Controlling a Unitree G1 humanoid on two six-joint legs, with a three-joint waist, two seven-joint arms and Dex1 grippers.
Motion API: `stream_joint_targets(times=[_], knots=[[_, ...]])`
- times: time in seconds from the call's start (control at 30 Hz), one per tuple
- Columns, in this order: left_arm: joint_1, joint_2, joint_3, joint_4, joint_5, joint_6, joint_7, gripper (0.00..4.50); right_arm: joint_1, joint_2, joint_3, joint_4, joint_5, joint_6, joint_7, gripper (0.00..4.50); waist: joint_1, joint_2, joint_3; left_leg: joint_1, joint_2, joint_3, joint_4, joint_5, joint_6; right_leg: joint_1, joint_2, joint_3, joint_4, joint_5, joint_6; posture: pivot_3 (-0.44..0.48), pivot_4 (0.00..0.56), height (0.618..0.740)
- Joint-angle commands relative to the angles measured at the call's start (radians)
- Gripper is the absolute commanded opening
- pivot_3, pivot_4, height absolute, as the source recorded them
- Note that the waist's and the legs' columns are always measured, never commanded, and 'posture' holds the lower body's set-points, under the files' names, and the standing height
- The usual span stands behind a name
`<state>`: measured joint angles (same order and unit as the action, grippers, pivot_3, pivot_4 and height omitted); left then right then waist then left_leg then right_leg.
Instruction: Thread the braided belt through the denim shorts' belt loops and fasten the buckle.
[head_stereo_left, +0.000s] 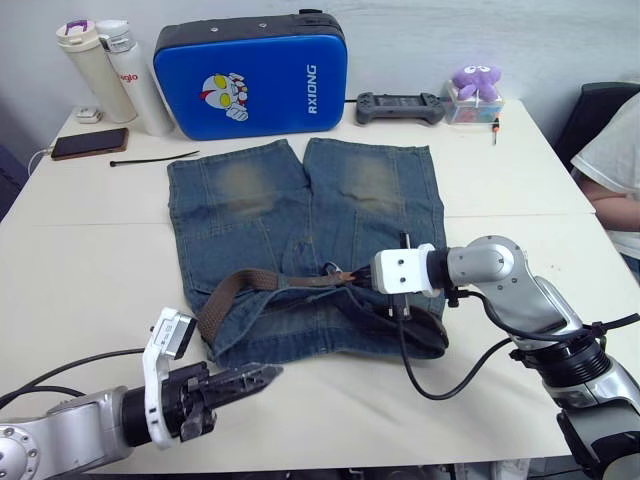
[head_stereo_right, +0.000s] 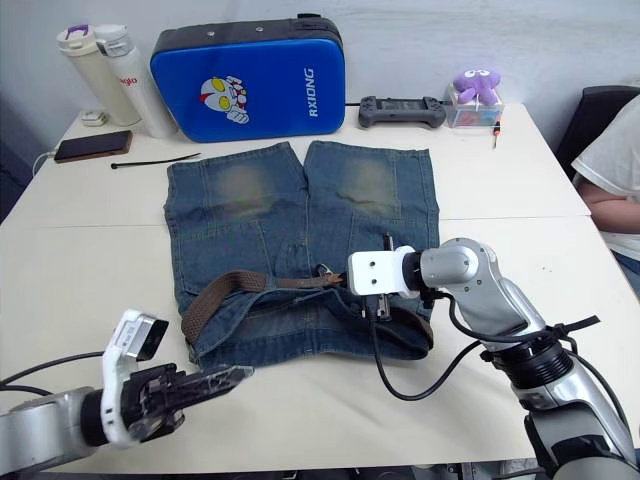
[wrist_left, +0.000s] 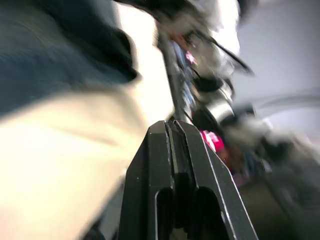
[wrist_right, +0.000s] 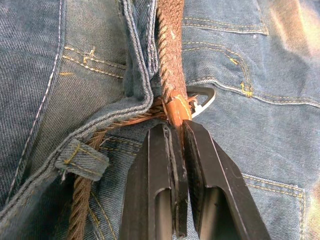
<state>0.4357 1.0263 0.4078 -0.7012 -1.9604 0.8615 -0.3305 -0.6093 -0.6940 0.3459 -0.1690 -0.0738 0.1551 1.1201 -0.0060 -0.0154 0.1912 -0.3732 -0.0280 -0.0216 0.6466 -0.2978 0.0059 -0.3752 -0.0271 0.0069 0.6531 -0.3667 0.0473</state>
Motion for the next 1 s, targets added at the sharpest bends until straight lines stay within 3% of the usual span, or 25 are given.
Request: stream_joint_targets(times=[0.03,0.13,0.23,0.5,0.8,1.0], knots=[[0.0,-0.008,0.182,0.066,0.051,-0.024,-0.006,0.05,0.004,-0.014,-0.032,-0.04,0.047,0.036,0.029,0.0,0.001,0.001,0.0,0.0,0.0,0.0,0.0,0.0,0.0,0.0,0.0,0.0,0.0,0.0,0.0,0.0,0.15,0.739],[0.011,-0.011,0.312,0.13,0.189,-0.005,-0.092,0.05,0.006,-0.041,-0.053,-0.078,0.095,0.045,0.069,0.0,0.001,0.001,0.001,0.0,0.0,-0.001,0.0,-0.001,0.002,0.0,0.0,-0.001,0.0,0.0,0.0,0.0,0.15,0.739],[-0.024,0.03,0.325,0.216,0.276,0.034,-0.172,0.05,-0.011,-0.069,-0.074,-0.104,0.116,0.029,0.087,0.0,0.001,0.001,0.001,-0.001,0.0,0.0,0.0,-0.002,0.003,0.0,0.0,-0.001,-0.001,0.0,0.0,0.0,0.15,0.739],[-0.302,0.109,0.146,0.391,0.36,0.131,-0.278,0.05,-0.075,-0.145,-0.147,-0.11,0.095,-0.022,0.064,0.0,0.002,0.002,0.002,-0.002,0.0,-0.001,-0.001,-0.004,0.005,-0.001,0.0,-0.001,-0.001,0.0,0.0,0.0,0.15,0.739],[-0.575,0.102,-0.093,0.497,0.546,0.23,-0.391,0.05,-0.158,-0.219,-0.243,-0.147,0.203,0.02,0.119,0.0,-0.003,0.005,0.006,-0.003,0.0,-0.001,-0.001,-0.003,0.001,-0.003,0.0,-0.001,-0.001,0.0,0.0,0.0,0.15,0.739],[-0.668,0.067,-0.108,0.501,0.646,0.197,-0.463,0.05,-0.086,-0.239,-0.227,-0.234,0.232,0.108,0.117,0.0,-0.001,0.005,0.006,-0.004,0.0,-0.001,-0.001,-0.003,0.001,-0.003,0.0,-0.001,-0.001,0.0,0.0,0.0,0.15,0.739]])
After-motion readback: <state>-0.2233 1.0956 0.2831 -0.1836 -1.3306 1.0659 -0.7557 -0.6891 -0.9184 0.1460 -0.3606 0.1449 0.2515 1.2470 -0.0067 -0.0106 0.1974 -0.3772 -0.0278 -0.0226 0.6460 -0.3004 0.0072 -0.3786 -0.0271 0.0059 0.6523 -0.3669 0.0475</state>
